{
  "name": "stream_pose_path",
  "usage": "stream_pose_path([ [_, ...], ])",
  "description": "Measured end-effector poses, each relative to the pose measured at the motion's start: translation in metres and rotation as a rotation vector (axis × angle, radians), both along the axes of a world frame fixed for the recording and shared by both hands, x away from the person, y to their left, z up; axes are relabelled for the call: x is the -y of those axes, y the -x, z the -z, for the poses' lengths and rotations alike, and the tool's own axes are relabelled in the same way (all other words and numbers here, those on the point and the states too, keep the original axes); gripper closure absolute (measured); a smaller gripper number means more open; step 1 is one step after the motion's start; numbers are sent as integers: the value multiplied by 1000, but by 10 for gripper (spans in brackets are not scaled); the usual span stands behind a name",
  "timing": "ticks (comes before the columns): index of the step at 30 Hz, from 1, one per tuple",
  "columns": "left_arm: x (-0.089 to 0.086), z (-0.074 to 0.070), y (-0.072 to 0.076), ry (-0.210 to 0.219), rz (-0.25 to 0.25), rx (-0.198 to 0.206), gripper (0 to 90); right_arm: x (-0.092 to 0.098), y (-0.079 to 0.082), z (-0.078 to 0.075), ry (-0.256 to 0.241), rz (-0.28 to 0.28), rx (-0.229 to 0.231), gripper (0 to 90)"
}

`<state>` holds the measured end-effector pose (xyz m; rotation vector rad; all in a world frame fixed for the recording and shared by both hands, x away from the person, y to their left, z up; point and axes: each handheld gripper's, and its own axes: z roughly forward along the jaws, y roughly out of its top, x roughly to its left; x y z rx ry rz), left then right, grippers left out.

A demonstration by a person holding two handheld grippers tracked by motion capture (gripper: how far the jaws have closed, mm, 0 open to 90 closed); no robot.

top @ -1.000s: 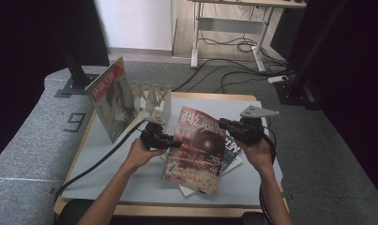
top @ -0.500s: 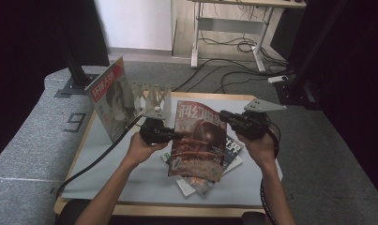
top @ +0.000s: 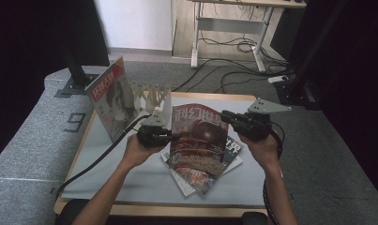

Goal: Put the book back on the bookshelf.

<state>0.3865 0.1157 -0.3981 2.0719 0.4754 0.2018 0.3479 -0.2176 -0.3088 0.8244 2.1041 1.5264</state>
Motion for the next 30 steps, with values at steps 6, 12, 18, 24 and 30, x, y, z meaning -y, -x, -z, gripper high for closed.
stream_pose_path([
  [6, -2, -1, 6, -9, 29, 14, 815, 5, 1, 2, -17, -18, -8, 717],
  [12, -7, 3, 6, 23, 52, -3, 831, 5, 1, 7, 5, -30, -7, 630],
  [18, -8, 4, 8, 38, 62, -5, 835, 7, -2, 15, -11, -34, -20, 615],
  [24, -9, 4, 8, 42, 68, -7, 835, 9, -3, 23, -29, -51, -31, 607],
  [30, -9, 5, 9, 12, 67, -1, 821, 12, -8, 45, -15, -44, -74, 603],
])
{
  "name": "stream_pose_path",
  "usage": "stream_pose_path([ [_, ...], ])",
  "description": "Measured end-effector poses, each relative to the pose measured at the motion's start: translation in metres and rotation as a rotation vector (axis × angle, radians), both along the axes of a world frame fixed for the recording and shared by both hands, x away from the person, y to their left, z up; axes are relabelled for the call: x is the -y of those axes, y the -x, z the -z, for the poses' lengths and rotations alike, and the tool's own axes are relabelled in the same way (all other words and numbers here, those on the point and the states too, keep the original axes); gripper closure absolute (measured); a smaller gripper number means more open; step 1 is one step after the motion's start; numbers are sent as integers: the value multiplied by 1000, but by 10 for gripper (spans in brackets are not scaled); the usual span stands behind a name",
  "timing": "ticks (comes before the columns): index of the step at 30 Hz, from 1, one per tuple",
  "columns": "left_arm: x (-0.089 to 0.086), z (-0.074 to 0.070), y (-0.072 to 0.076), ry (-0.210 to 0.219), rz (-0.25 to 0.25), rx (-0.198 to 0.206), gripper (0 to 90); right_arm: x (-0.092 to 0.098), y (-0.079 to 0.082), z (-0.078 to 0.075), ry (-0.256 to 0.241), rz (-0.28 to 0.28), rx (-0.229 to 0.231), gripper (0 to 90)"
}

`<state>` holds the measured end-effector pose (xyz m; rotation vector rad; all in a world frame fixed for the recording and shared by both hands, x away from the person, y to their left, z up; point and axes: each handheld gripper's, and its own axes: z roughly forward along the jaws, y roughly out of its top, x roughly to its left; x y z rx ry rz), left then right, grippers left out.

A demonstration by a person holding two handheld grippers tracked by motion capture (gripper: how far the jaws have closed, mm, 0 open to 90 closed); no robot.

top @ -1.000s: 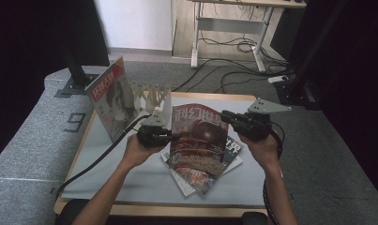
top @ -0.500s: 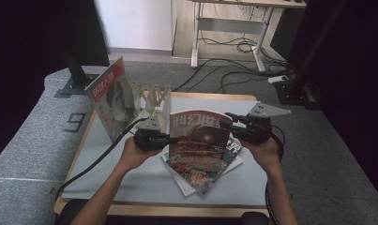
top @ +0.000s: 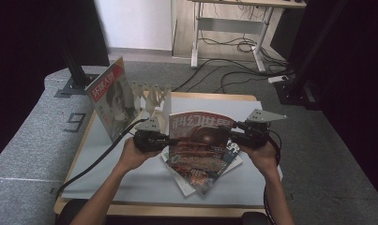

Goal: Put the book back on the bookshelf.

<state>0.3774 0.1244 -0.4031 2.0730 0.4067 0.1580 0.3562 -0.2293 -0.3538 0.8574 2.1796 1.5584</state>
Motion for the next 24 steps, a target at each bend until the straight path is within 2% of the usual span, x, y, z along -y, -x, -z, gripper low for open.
stream_pose_path([
  [4, 0, 0, 1, -2, 0, 0, 817, 4, -2, 13, -21, -3, -27, 620],
  [8, 0, -1, 1, -3, 5, -7, 816, 6, -2, 19, -26, -7, -40, 640],
  [11, 1, -3, 1, -18, 12, -11, 812, 10, 1, 25, -38, -21, -41, 710],
  [12, 5, -6, 2, -51, 11, 1, 809, 10, 2, 25, -36, -23, -36, 731],
  [13, 5, -6, 2, -51, 11, 1, 805, 10, 2, 25, -36, -23, -36, 731],
  [16, 11, -12, 4, -115, 9, 36, 786, 10, 5, 24, -18, -24, -18, 773],
  [18, 12, -13, 4, -118, 8, 36, 777, 9, 5, 24, -14, -24, -15, 777],
  [20, 14, -14, 1, -99, 14, 13, 743, 8, 7, 23, -15, -38, -6, 789],
  [23, 16, -15, -1, -97, 13, 4, 704, 6, 8, 22, 0, -39, 4, 798],
  [24, 16, -15, -3, -81, 31, -23, 677, 5, 9, 21, 1, -41, 5, 800],
])
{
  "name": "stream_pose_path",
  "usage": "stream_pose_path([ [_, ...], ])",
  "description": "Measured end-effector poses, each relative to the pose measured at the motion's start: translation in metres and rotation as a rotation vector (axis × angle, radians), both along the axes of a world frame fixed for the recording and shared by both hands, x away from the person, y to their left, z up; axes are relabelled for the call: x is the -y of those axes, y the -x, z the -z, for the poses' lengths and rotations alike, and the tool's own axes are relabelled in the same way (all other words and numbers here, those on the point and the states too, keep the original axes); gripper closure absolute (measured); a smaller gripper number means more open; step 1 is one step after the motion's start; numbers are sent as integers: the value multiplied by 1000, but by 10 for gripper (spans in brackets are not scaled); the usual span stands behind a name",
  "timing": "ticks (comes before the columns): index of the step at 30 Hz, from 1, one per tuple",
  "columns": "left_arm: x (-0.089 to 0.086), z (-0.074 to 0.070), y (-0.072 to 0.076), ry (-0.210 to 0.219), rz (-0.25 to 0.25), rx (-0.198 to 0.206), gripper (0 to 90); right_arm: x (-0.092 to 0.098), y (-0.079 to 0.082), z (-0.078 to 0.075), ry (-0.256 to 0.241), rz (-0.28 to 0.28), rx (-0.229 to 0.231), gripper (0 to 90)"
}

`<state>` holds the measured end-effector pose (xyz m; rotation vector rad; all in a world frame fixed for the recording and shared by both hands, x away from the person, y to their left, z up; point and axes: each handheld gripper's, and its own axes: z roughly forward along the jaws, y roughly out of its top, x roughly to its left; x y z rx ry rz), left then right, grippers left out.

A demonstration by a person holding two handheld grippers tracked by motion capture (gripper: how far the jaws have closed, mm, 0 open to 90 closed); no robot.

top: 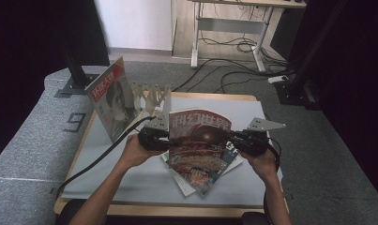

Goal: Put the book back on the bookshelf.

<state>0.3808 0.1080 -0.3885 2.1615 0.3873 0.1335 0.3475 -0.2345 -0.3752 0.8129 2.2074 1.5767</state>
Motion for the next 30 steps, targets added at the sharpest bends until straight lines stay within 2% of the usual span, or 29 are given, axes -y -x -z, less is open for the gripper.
stream_pose_path([
  [1, 0, 0, 0, 0, 0, 0, 669, 0, 0, 0, 1, -2, 1, 800],
  [3, 0, 0, -4, 22, 10, -33, 658, -1, 0, 0, 2, -3, 3, 802],
  [6, 0, 0, -6, 37, 4, -49, 670, -1, 0, 0, 2, -5, 5, 804],
  [14, 5, -3, -5, 8, -9, -20, 764, -1, 1, -1, 8, -8, 6, 807],
  [18, 6, -4, -4, 7, -15, -18, 811, -1, 1, -1, 6, -10, 6, 803],
  [20, 6, -3, -3, 13, -17, -24, 831, 0, 1, -1, 6, -8, 7, 788],
  [26, 4, -2, 1, 19, -11, -2, 837, 2, 0, -2, 6, 11, 4, 727],
  [30, 4, -2, 3, 17, -9, 9, 838, -1, -1, -2, 39, 47, -4, 658],
])
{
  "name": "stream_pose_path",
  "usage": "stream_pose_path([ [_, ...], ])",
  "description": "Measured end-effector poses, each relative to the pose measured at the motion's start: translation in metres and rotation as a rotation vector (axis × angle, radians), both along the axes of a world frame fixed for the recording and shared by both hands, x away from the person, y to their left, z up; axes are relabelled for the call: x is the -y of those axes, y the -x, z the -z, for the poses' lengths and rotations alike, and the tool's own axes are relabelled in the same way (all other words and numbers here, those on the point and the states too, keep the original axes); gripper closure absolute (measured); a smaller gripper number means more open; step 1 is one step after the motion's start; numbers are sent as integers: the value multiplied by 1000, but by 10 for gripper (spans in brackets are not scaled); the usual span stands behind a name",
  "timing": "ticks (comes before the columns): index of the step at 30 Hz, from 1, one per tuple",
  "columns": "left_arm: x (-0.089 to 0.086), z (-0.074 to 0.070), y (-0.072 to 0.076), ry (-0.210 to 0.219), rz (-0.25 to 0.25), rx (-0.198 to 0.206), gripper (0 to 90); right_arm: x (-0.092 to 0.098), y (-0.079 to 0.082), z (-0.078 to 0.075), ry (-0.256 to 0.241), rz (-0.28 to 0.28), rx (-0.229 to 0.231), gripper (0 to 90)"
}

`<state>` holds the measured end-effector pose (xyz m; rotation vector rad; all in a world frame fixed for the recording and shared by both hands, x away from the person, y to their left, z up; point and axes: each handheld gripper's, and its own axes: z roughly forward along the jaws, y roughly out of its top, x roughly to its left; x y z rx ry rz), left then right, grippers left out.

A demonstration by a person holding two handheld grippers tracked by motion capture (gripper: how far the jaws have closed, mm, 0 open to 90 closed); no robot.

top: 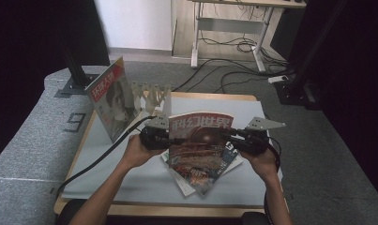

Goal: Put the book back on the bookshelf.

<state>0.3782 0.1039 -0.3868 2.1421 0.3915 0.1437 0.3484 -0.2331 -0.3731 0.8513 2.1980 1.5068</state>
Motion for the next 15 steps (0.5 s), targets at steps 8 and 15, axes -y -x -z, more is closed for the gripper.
stream_pose_path([
  [8, -1, 1, 1, -1, -1, 11, 839, -4, -2, 9, 80, 74, -9, 528],
  [15, 0, 0, 3, 3, -8, 5, 838, 8, -1, 21, 101, 150, -8, 443],
])
